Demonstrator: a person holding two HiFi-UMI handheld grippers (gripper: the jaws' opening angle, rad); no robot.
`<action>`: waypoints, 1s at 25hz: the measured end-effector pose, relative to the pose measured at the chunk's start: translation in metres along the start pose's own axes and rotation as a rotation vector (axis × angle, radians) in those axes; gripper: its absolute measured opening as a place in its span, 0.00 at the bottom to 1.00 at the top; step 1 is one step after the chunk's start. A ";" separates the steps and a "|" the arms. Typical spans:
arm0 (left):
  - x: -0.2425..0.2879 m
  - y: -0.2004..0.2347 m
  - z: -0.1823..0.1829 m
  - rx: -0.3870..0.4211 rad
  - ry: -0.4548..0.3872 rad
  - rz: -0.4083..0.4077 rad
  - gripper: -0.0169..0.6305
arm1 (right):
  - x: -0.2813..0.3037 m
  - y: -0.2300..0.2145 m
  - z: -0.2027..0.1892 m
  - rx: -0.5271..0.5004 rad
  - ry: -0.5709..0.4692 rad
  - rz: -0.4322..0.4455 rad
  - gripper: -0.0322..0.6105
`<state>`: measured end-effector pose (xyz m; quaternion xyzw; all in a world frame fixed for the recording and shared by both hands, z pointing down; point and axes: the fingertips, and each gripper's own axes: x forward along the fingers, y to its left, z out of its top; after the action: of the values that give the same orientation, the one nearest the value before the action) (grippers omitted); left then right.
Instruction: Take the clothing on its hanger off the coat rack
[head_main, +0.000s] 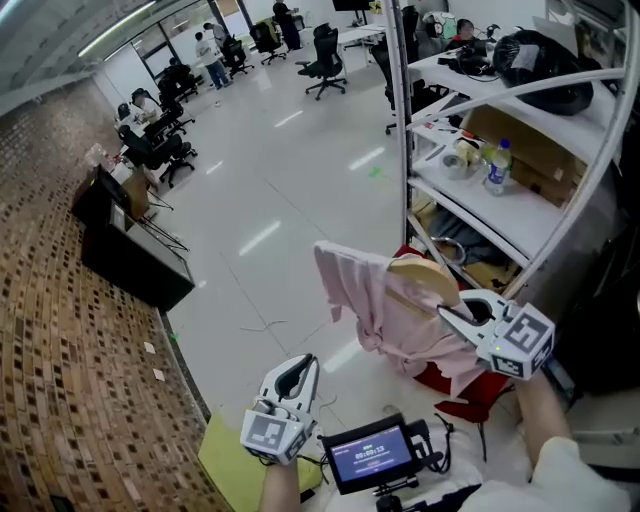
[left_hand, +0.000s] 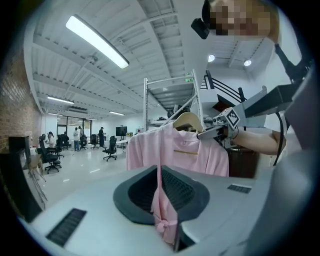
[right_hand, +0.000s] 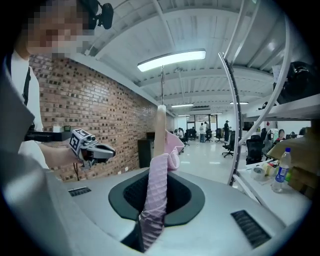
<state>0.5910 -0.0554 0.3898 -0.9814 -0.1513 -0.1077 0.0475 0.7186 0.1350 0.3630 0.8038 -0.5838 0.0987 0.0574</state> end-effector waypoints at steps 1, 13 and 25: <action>0.007 -0.001 0.000 0.002 0.005 -0.013 0.06 | -0.001 -0.007 -0.004 0.005 0.003 -0.012 0.10; 0.103 -0.010 -0.013 0.035 0.076 -0.111 0.06 | -0.009 -0.101 -0.055 0.091 0.019 -0.130 0.10; 0.161 -0.029 -0.036 0.043 0.118 -0.186 0.06 | -0.035 -0.183 -0.069 0.133 0.015 -0.262 0.10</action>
<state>0.7250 0.0133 0.4633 -0.9539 -0.2407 -0.1662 0.0670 0.8757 0.2392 0.4268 0.8744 -0.4657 0.1349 0.0208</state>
